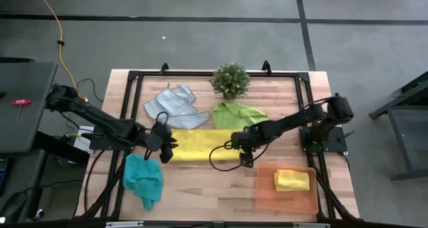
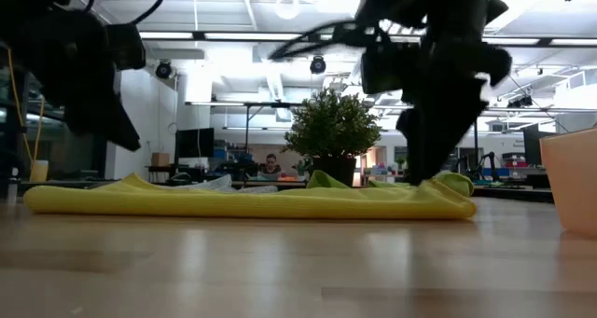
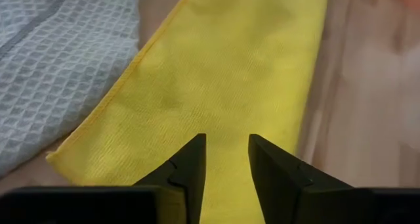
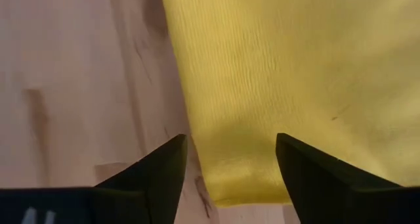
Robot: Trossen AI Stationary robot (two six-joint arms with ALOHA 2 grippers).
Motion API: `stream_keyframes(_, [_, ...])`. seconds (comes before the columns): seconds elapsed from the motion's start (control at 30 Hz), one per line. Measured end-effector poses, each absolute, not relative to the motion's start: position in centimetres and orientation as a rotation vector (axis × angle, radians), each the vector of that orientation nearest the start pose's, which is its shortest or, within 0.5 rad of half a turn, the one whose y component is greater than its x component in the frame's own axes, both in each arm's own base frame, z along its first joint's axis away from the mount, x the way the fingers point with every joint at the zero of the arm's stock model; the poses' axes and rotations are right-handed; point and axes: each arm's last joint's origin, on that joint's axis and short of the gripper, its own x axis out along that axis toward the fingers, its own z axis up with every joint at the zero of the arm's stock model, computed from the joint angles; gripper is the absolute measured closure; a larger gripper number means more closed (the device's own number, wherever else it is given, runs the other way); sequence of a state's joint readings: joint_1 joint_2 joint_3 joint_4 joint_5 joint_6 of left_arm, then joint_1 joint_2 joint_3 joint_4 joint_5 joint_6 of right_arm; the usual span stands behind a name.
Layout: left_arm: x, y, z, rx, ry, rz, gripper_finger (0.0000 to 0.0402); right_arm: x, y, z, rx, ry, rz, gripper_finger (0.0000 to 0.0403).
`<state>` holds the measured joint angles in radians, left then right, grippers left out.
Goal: Fold microfiber towels
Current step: Fold the yellow microfiber towel
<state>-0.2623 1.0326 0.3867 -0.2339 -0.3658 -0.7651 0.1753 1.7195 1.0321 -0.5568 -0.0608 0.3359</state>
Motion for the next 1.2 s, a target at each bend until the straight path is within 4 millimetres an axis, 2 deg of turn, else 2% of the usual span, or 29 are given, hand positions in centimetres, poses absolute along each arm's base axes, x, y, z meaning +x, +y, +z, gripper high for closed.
stream_keyframes(0.1, [17.6, -3.6, 15.2, -0.410, 0.781, 0.408, 0.0315, 31.4, 5.7, 15.7, 0.216, 1.287, -0.016, 0.0204])
stream_keyframes(0.33, [18.0, -3.8, 13.4, -0.345, 0.884, 0.433, 0.0344, 31.1, 5.6, 15.8, 0.181, 1.299, -0.012, 0.0260])
stream_keyframes(0.67, [18.2, -3.9, 11.7, -0.356, 0.988, 0.448, 0.0357, 30.1, 5.4, 15.6, 0.103, 1.406, -0.019, 0.0272])
stream_keyframes(0.97, [18.0, -4.0, 12.0, -0.326, 1.018, 0.371, 0.0358, 28.7, 5.2, 15.8, 0.088, 1.526, -0.044, 0.0272])
stream_keyframes(1.2, [17.3, -4.0, 14.5, -0.324, 1.055, 0.302, 0.0358, 27.2, 4.8, 18.7, 0.072, 1.488, -0.094, 0.0272])
